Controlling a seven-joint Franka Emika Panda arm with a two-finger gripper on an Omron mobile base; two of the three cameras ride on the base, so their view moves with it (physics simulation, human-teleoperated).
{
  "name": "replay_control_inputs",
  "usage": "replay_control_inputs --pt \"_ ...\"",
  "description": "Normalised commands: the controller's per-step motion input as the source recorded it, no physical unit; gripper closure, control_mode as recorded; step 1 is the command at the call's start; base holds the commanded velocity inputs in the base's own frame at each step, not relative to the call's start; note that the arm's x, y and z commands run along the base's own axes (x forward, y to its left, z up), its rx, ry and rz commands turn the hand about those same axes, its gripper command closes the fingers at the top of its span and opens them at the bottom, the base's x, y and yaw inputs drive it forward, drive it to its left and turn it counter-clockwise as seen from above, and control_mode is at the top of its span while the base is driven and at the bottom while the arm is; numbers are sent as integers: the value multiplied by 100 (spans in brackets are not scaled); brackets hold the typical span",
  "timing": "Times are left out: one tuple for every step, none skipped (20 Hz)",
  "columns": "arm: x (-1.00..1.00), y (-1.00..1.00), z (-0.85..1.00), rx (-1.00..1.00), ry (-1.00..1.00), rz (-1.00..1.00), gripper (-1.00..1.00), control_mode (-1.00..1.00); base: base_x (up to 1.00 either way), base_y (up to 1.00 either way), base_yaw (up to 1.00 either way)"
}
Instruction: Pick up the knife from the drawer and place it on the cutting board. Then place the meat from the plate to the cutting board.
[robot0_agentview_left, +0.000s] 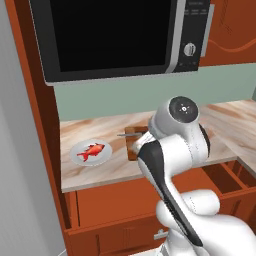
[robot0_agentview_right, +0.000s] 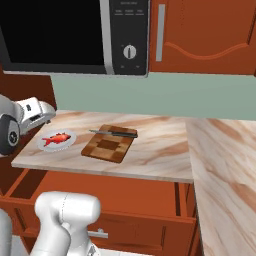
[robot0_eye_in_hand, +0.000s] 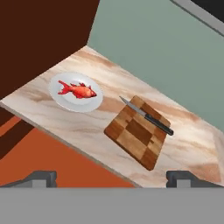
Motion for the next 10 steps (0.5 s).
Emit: replay_control_inputs --pt "0 19 0 35 -11 -5 -100 -100 0 0 0" --pt "0 9 0 21 -9 0 -100 -100 0 0 0" --pt "0 0 0 3 0 0 -100 -100 0 0 0" --pt "0 0 0 0 0 3 -100 -100 0 0 0" --pt "0 6 0 -1 3 15 -100 -100 0 0 0" --pt "0 6 0 -1 5 23 -100 -100 0 0 0" --pt "0 9 0 0 7 28 -100 -100 0 0 0" --pt "0 9 -1 0 9 33 -100 -100 0 0 0" --pt "0 6 -2 0 10 37 -100 -100 0 0 0" --pt "0 5 -4 0 10 38 -100 -100 0 0 0"
